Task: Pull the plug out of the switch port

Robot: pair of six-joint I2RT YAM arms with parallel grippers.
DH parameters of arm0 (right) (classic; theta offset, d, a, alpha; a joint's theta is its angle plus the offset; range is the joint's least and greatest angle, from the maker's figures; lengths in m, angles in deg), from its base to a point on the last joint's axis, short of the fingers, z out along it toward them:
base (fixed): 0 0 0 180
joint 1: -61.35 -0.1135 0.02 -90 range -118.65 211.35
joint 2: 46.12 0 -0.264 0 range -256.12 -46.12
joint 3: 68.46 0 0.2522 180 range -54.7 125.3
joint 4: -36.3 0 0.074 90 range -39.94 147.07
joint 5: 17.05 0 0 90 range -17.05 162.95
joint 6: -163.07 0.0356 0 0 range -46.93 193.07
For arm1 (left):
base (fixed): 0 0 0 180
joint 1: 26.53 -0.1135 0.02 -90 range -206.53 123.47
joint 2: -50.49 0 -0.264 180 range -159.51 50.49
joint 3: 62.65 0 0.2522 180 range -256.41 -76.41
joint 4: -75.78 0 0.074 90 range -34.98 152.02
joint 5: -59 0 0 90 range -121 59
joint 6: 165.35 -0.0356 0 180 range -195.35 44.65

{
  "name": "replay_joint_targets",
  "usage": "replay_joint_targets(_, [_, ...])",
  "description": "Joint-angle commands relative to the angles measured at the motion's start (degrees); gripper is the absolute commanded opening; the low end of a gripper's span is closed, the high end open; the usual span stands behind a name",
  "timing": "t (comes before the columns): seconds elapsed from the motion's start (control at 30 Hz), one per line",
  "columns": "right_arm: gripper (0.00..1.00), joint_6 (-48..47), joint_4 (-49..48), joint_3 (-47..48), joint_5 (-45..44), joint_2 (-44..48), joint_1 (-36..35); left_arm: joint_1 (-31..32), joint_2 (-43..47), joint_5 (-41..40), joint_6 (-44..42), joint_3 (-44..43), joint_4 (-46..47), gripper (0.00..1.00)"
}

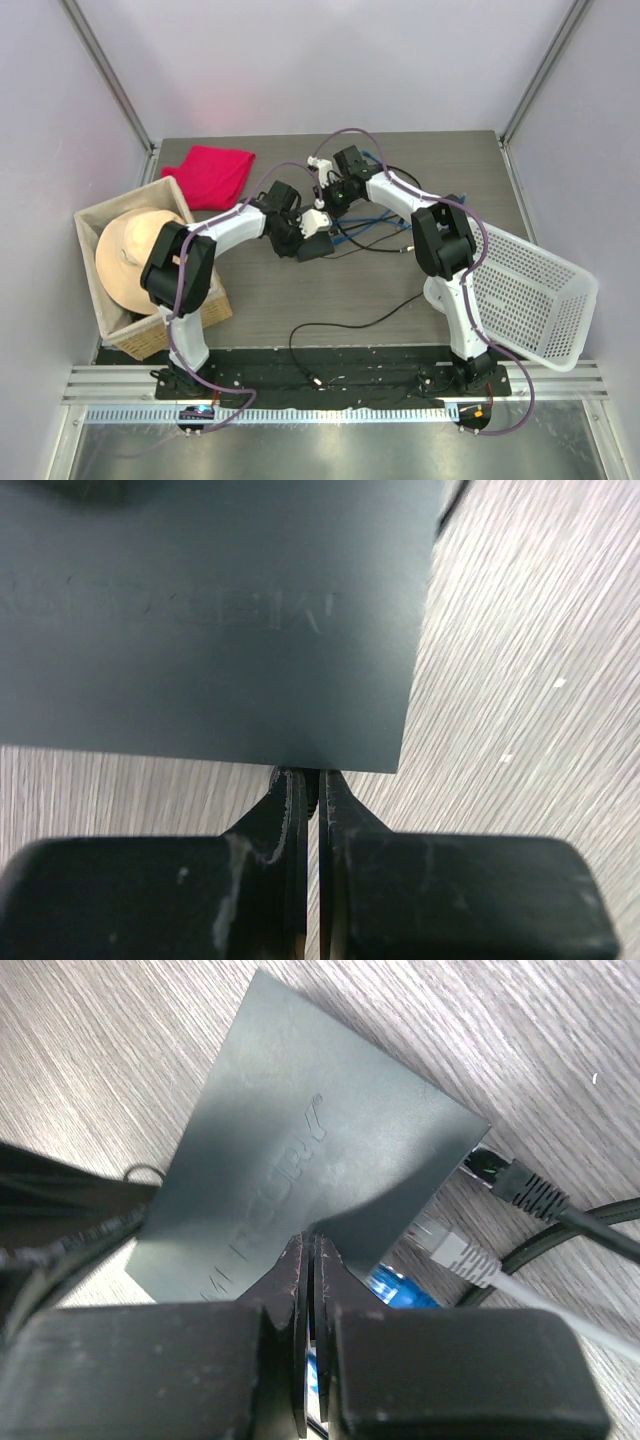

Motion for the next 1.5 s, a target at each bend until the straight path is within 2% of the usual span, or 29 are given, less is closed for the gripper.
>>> replay_joint_targets(0.0, [0.01, -1.55, 6.00, -2.66, -6.83, -3.45, 0.41, -2.89, 4.12, -0.07, -0.93, 0.66, -6.57, 0.00])
replay_joint_targets(0.2, [0.01, -1.81, 5.91, -3.36, -7.18, -2.67, 0.50, -3.07, 4.91, 3.54, 2.50, 0.40, -7.45, 0.00])
replay_joint_targets(0.57, [0.01, -1.37, 6.35, -2.40, -7.27, -3.37, 0.41, -4.04, 7.11, 6.80, 9.44, 7.25, -4.38, 0.00])
replay_joint_targets(0.8, [0.01, 1.17, 4.95, 1.03, 3.96, 1.90, 0.41, -4.04, 3.60, 6.54, 9.18, 5.24, -1.48, 0.00])
replay_joint_targets(0.97, [0.01, 1.36, 4.50, -0.11, 4.16, 3.14, -0.12, -4.12, 1.05, 6.45, 8.40, 1.02, -2.96, 0.00])
replay_joint_targets(1.13, [0.01, 0.56, 4.59, -2.13, 3.71, 5.50, -0.12, -6.31, 5.33, 3.65, 1.64, 0.83, -9.38, 0.00])
replay_joint_targets(1.23, [0.01, 0.74, 4.51, -2.04, 4.07, 6.91, -0.12, -8.42, 6.84, -1.87, 0.66, 2.86, -9.65, 0.00])
replay_joint_targets(1.33, [0.02, 1.62, 3.98, -1.34, 4.07, 8.23, -0.12, -10.18, 5.36, -9.94, 7.49, 2.34, -6.32, 0.00])
replay_joint_targets(1.37, [0.01, 1.79, 3.89, -1.08, 3.81, 8.41, -0.12, -10.45, 4.22, -12.16, 12.47, 0.68, -5.35, 0.00])
replay_joint_targets(1.43, [0.01, 2.58, 3.63, -0.37, 3.37, 8.85, -0.12, -10.71, -0.59, -14.73, 16.46, -2.75, -6.56, 0.00])
replay_joint_targets(1.47, [0.01, 2.85, 3.45, -0.11, 2.75, 9.02, -0.12, -10.72, -2.10, -14.65, 20.13, -7.12, -9.18, 0.02])
